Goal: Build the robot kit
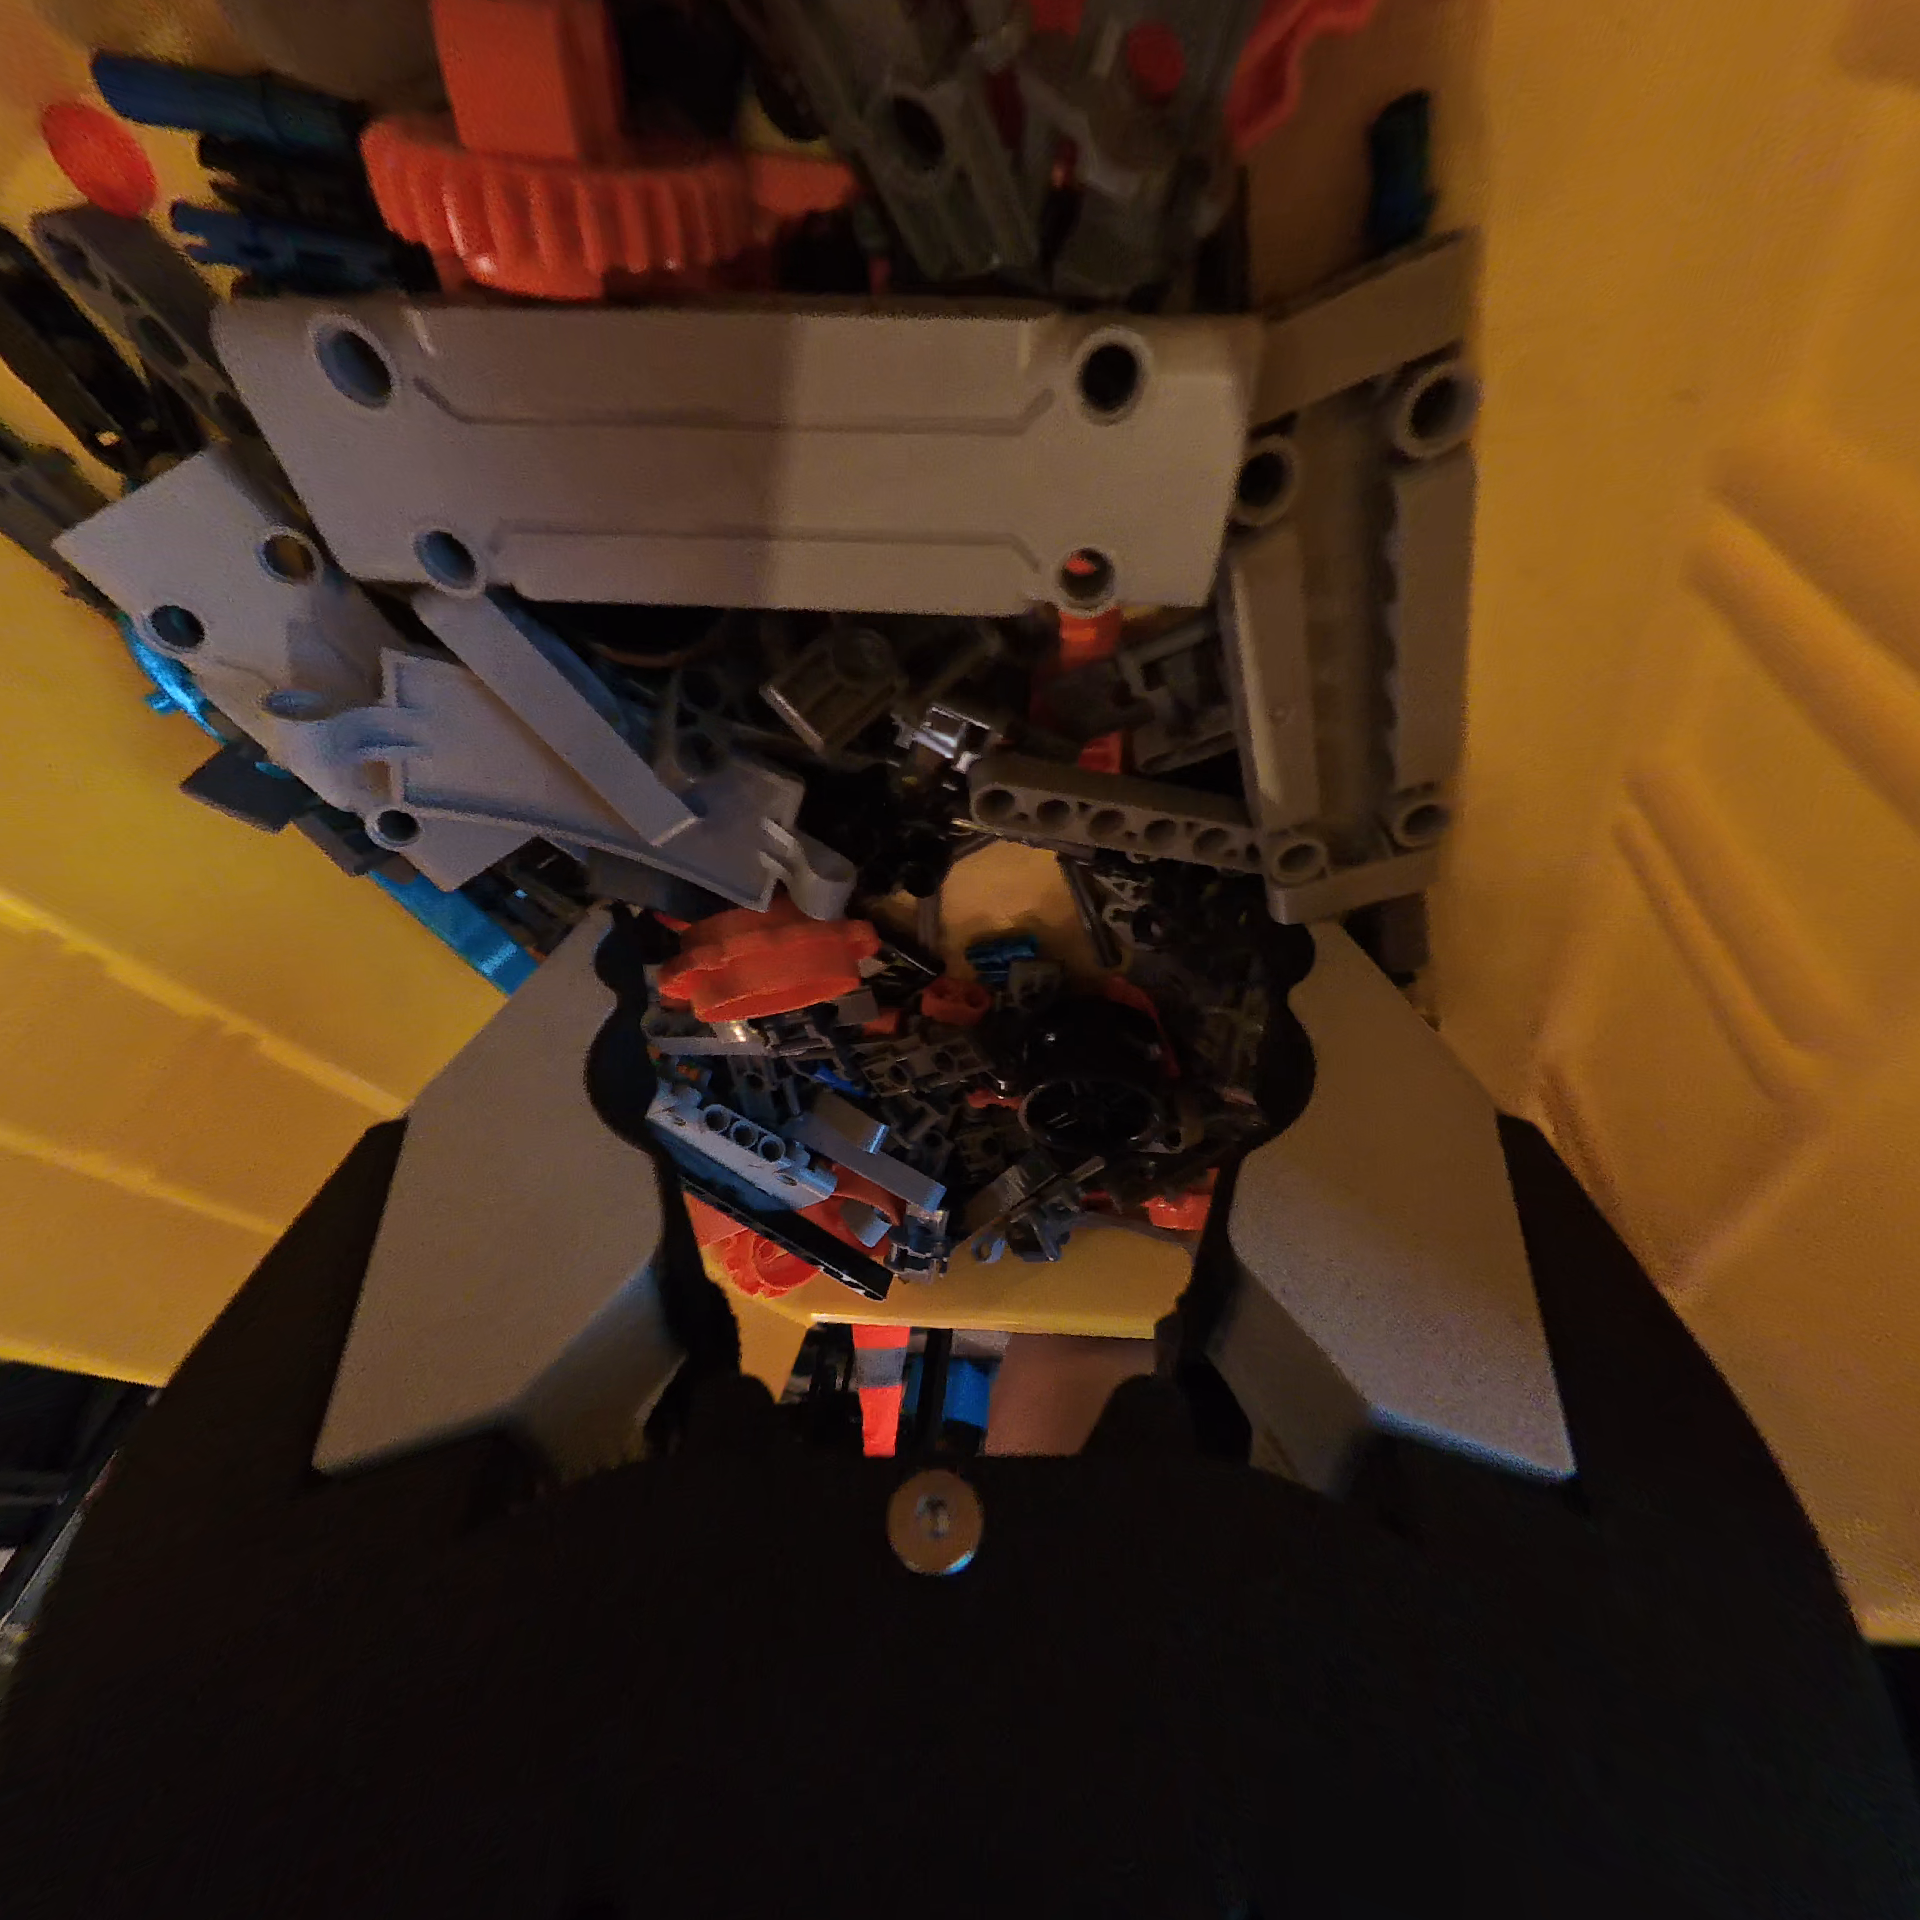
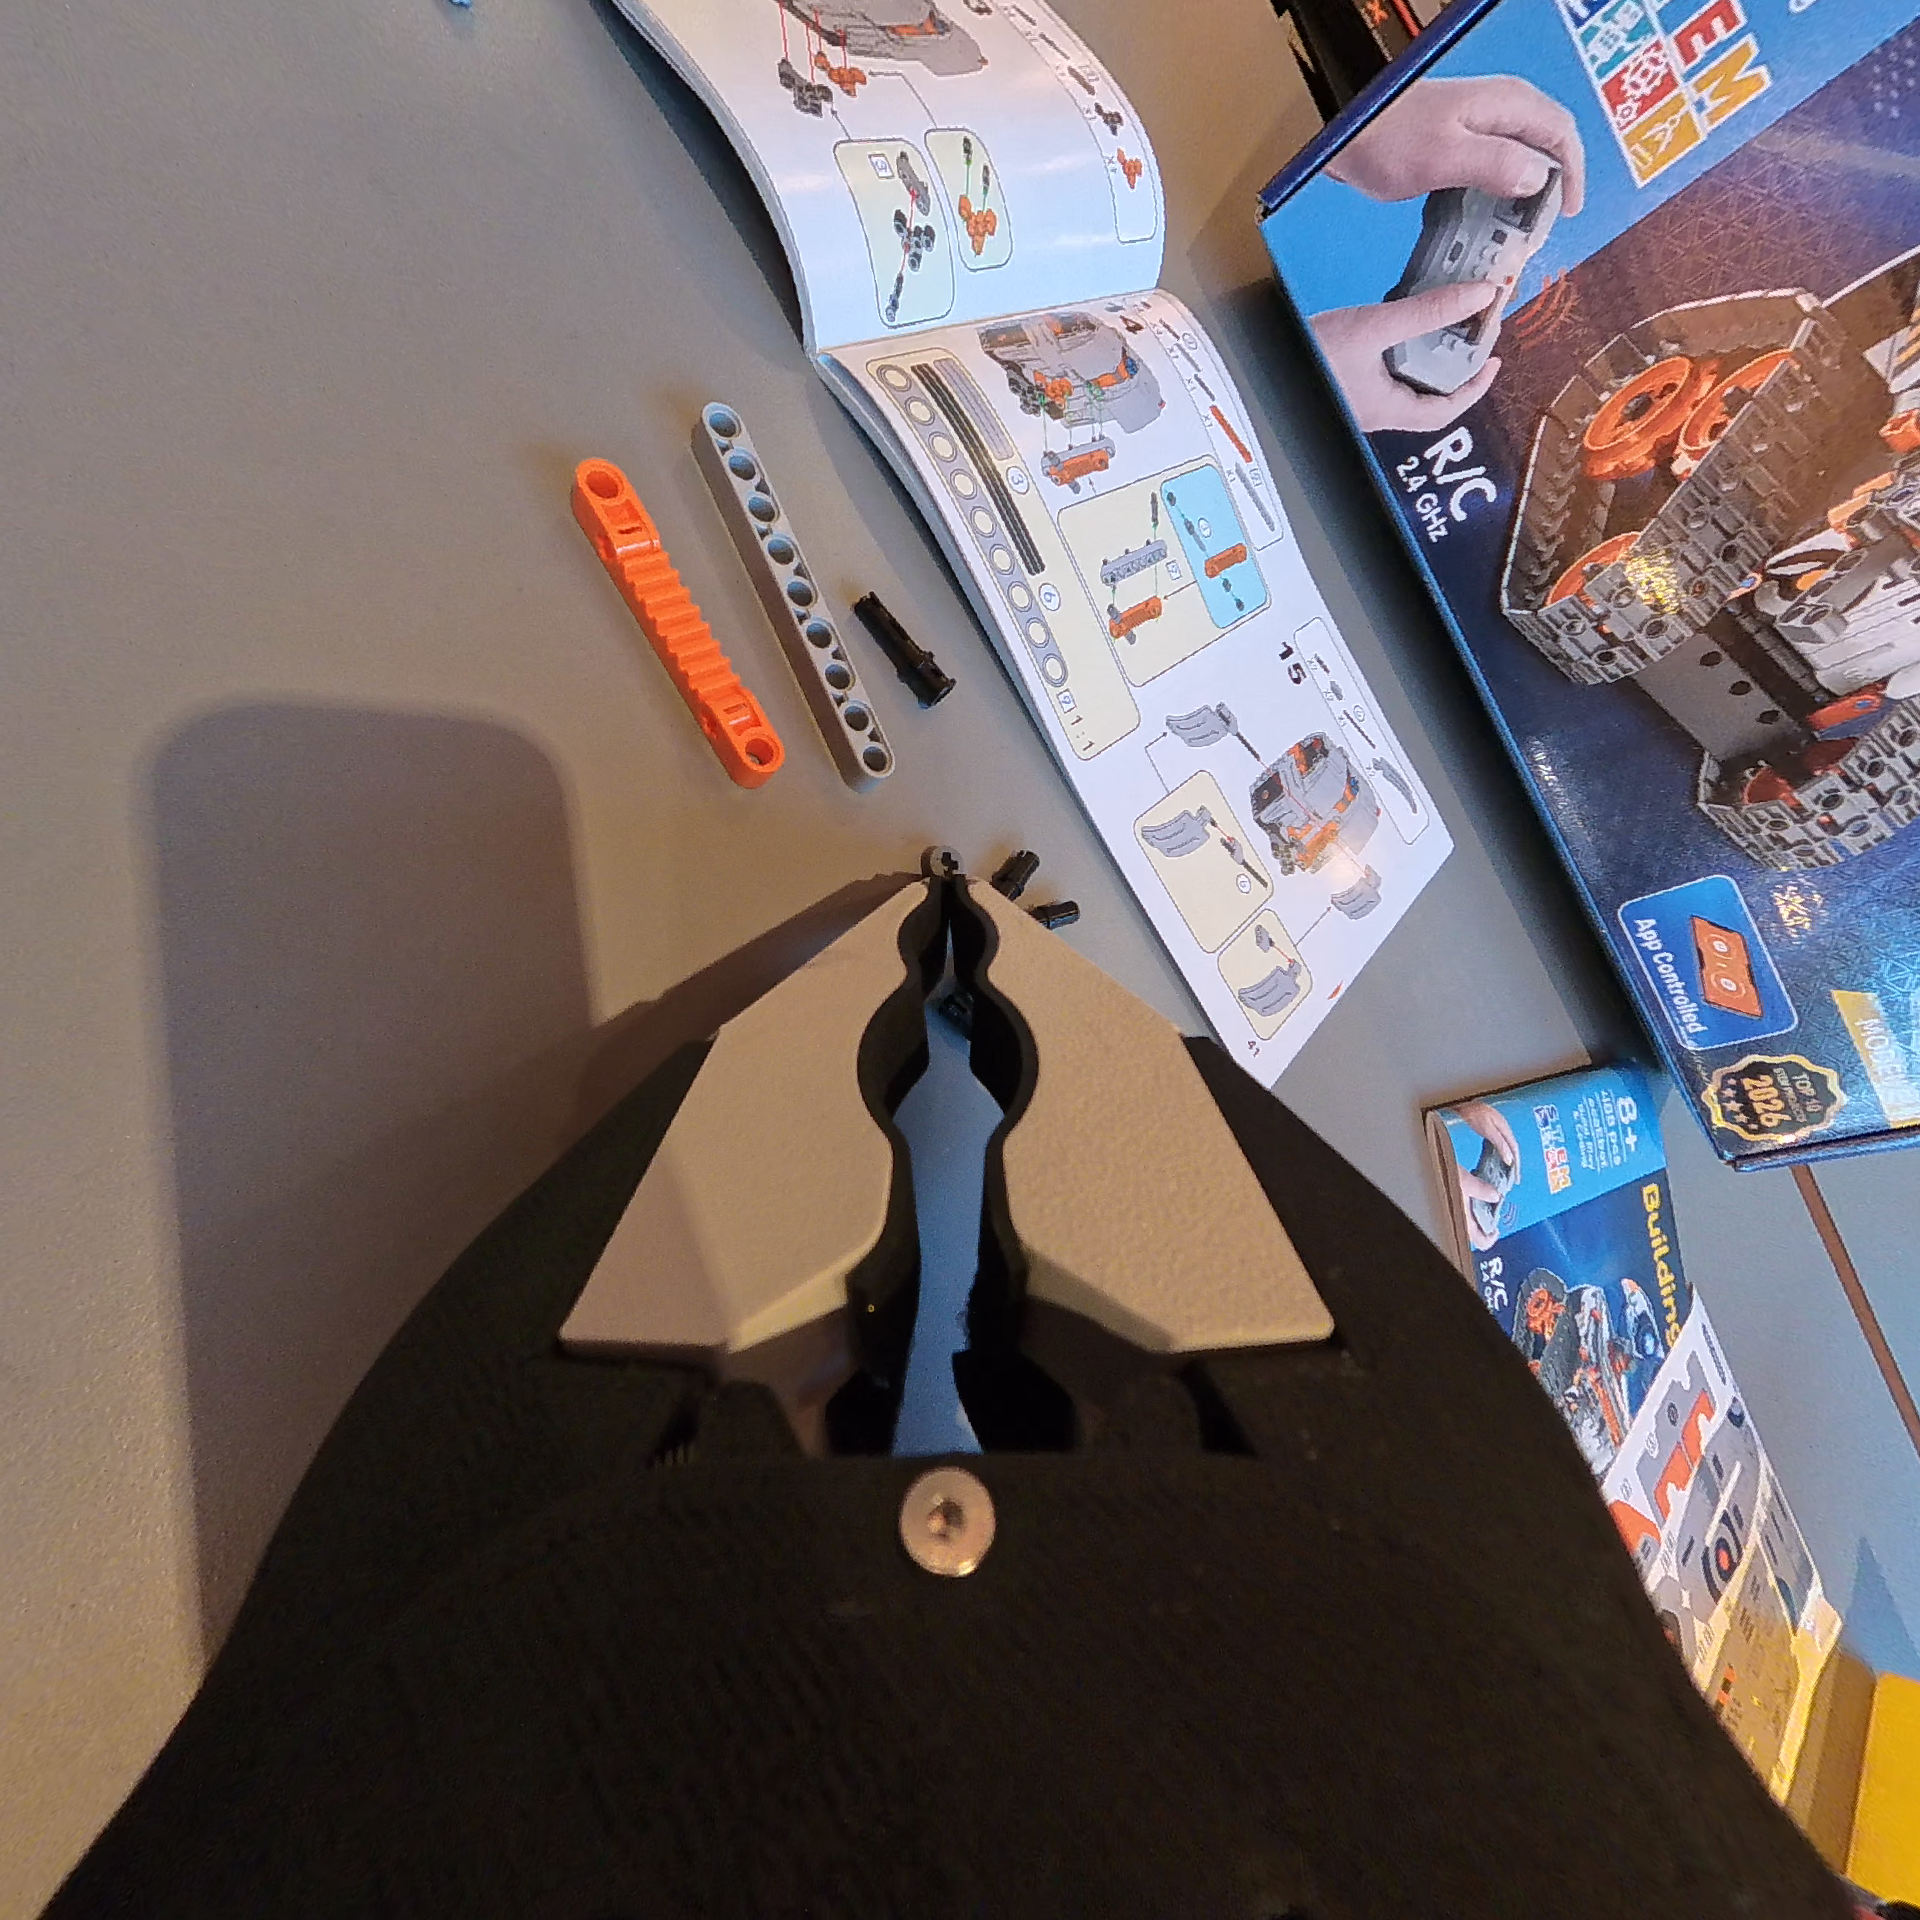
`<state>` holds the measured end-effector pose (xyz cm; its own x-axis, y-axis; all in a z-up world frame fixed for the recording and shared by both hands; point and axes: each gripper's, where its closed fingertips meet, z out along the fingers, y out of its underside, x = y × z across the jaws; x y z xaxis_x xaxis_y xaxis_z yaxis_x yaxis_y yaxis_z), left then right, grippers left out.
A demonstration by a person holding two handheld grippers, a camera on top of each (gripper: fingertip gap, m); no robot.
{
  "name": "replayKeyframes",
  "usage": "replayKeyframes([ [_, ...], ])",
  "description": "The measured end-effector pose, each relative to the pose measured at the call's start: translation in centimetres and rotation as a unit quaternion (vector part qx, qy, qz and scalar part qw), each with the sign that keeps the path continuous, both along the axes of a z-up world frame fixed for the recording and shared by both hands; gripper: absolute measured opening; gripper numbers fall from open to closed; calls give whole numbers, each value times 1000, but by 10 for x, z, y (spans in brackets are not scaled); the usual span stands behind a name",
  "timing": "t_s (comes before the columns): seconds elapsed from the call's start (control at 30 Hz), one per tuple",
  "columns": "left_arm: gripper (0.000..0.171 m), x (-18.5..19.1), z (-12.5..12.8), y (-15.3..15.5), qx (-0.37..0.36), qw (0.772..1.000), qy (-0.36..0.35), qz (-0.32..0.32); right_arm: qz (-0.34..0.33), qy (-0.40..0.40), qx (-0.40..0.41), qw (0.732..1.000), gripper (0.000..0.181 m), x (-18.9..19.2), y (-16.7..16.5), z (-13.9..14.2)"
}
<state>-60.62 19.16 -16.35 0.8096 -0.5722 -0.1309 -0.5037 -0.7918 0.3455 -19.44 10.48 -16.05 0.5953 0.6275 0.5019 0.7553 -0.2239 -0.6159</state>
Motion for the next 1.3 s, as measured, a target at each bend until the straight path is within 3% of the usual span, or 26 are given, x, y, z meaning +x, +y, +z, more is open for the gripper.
replayKeyframes([
  [0.07, 114, -4, -1, 2, -2, 1000, 2, 5, 0, 0, 0, 1000, 0, 0, 0, 0],
  [0.13, 97, -11, 1, 8, 7, 1000, 6, 14, 0, -1, 1, 1000, 0, 0, 0, 0],
  [0.33, 83, -27, 2, 18, 13, 999, -5, 43, 0, 0, 0, 1000, 0, 0, 0, 0],
  [0.47, 54, -35, 8, 23, 32, 997, -22, 70, 0, 2, 0, 1000, 0, 0, 0, 0],
  [0.77, 78, -15, 41, 9, 56, 983, -146, 94, 0, 3, -1, 1000, 0, 0, 1, 0],
  [0.83, 87, -11, 36, -5, 28, 988, -127, 83, -1, 4, -1, 1000, 0, 0, 1, 0],
  [0.93, 84, -3, 24, -24, -22, 994, -96, 46, -1, 4, 0, 1000, 0, 0, 1, 0],
  [1.03, 80, 1, 17, -32, -39, 997, -59, 22, -1, 4, -1, 1000, 0, 0, 1, 0],
  [1.17, 90, -4, 12, -43, -50, 999, -11, -4, -1, 7, -2, 1000, 0, 0, 1, 0],
  [1.3, 83, -9, 11, -56, -74, 997, 12, 3, -1, 5, -1, 1000, 0, 0, 1, 0],
])
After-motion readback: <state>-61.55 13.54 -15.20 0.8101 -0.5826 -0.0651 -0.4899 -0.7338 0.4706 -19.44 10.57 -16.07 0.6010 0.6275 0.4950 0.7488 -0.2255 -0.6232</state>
